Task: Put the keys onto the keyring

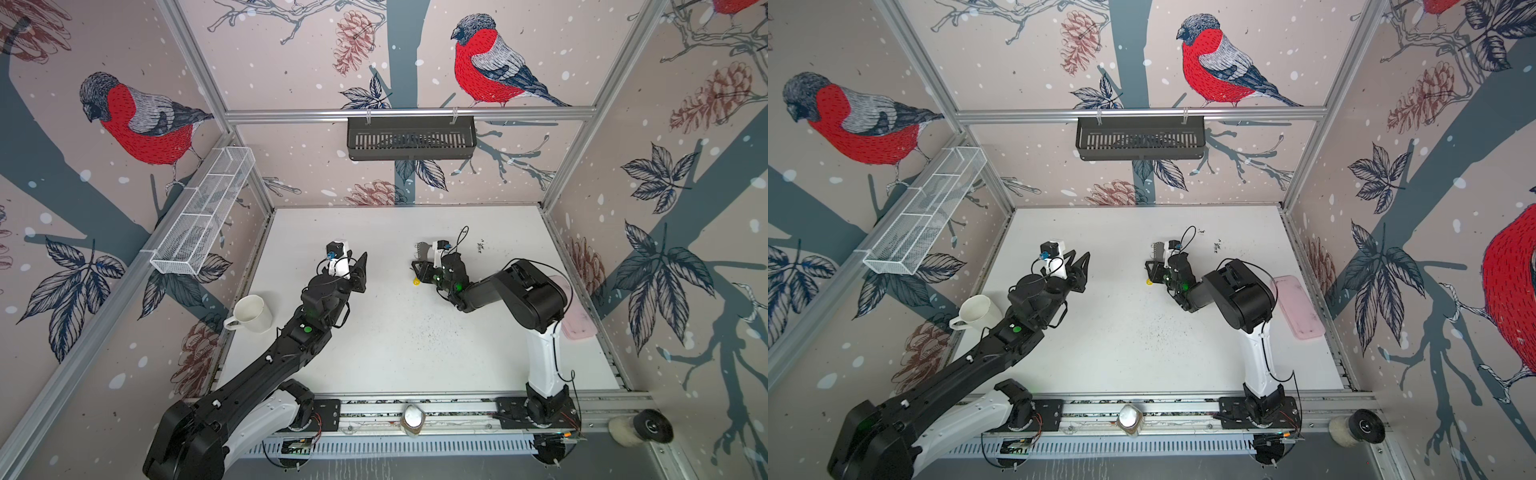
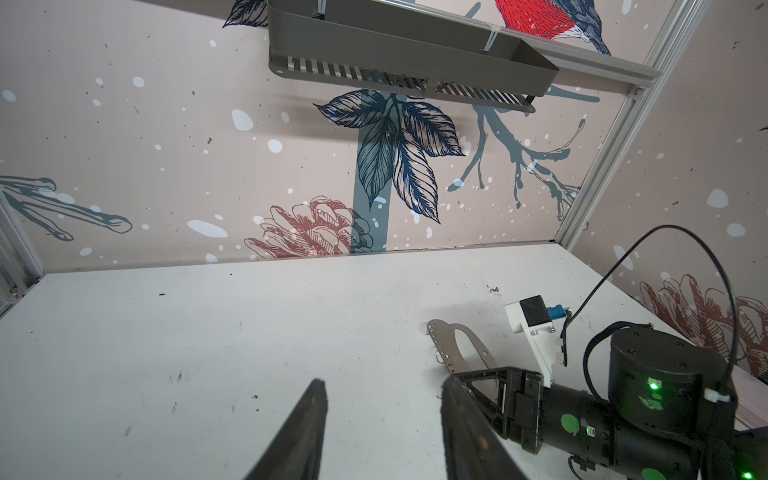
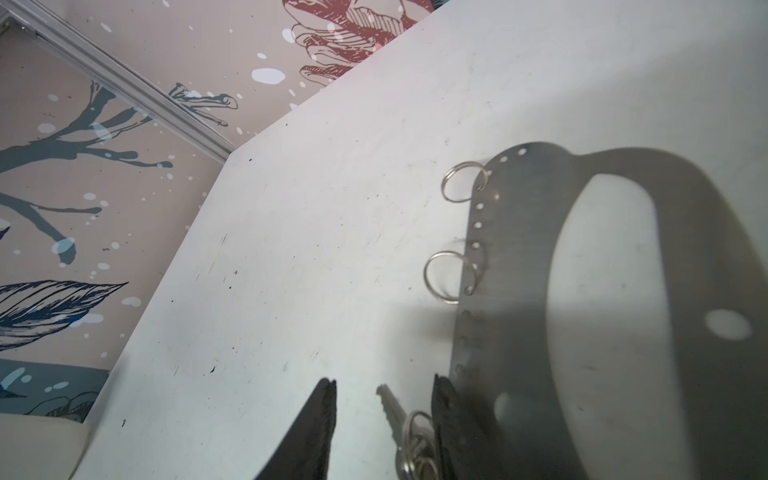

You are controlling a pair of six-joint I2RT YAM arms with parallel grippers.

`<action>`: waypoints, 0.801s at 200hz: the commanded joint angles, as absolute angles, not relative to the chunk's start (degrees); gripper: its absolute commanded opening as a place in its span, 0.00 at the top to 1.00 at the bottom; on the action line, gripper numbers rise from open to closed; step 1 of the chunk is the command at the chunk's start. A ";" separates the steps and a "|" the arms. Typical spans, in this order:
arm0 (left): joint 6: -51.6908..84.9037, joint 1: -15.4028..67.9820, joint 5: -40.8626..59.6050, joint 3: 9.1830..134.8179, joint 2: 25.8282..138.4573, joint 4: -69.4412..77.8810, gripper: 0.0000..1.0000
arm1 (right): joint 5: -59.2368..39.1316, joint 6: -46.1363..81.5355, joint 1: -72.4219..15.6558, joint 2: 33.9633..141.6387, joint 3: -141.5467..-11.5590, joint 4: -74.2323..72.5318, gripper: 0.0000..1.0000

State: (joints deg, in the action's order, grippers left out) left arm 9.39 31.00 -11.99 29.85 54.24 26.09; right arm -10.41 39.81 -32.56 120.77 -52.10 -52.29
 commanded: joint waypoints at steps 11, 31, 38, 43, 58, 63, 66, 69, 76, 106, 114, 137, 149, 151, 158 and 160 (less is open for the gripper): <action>9.40 30.94 -11.95 29.63 53.97 26.46 0.54 | -15.89 37.07 -33.18 120.18 -52.36 -52.20 0.59; 9.40 30.94 -11.96 29.57 53.79 26.41 0.54 | -16.17 36.27 -33.32 118.99 -51.38 -52.45 0.59; 9.54 30.94 -11.96 29.54 53.71 26.44 0.54 | -16.09 35.70 -33.30 118.47 -51.09 -52.61 0.59; 9.49 30.94 -11.95 29.56 53.62 26.43 0.54 | -16.16 35.25 -33.34 118.09 -50.98 -52.49 0.58; 9.49 30.94 -11.95 29.59 53.57 26.20 0.54 | -16.34 33.93 -33.23 117.12 -50.73 -51.98 0.57; 9.49 30.94 -11.93 29.62 53.50 26.13 0.54 | -16.35 33.64 -33.22 116.66 -50.53 -52.02 0.56; 9.49 30.89 -11.96 29.61 53.45 26.11 0.53 | -16.35 33.42 -33.22 116.36 -50.40 -52.10 0.55; 9.49 30.93 -11.95 29.65 53.44 26.05 0.53 | -16.35 33.21 -33.22 116.04 -50.22 -52.12 0.55; 9.44 30.94 -11.96 29.66 53.35 25.87 0.53 | -16.02 32.85 -33.22 115.26 -49.84 -52.04 0.54; 9.40 30.94 -12.04 29.53 52.77 25.50 0.53 | -14.33 31.27 -32.50 111.26 -47.82 -51.27 0.51; 9.32 30.94 -12.15 29.49 52.65 25.41 0.52 | -13.64 30.63 -32.05 109.77 -47.19 -50.73 0.51; 8.97 30.94 -12.48 29.57 52.21 24.84 0.52 | -8.78 26.74 -31.04 103.95 -45.43 -46.36 0.51; 8.71 30.93 -12.80 29.62 51.97 24.67 0.51 | -5.13 23.58 -31.00 100.09 -44.99 -42.52 0.51; 8.64 30.93 -12.82 29.62 51.95 24.69 0.51 | -4.51 22.99 -30.91 99.49 -44.91 -41.87 0.50; 8.46 30.94 -13.08 29.65 51.94 24.53 0.51 | -2.45 21.33 -30.83 97.23 -44.86 -39.36 0.48; 8.40 30.94 -13.25 29.67 51.94 24.52 0.50 | -1.87 20.89 -30.78 96.66 -44.86 -38.62 0.48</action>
State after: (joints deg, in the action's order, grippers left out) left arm 9.04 31.00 -12.08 29.58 52.25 24.27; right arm -9.69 28.08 -30.92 102.06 -45.25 -45.82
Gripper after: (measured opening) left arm 0.487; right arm 0.495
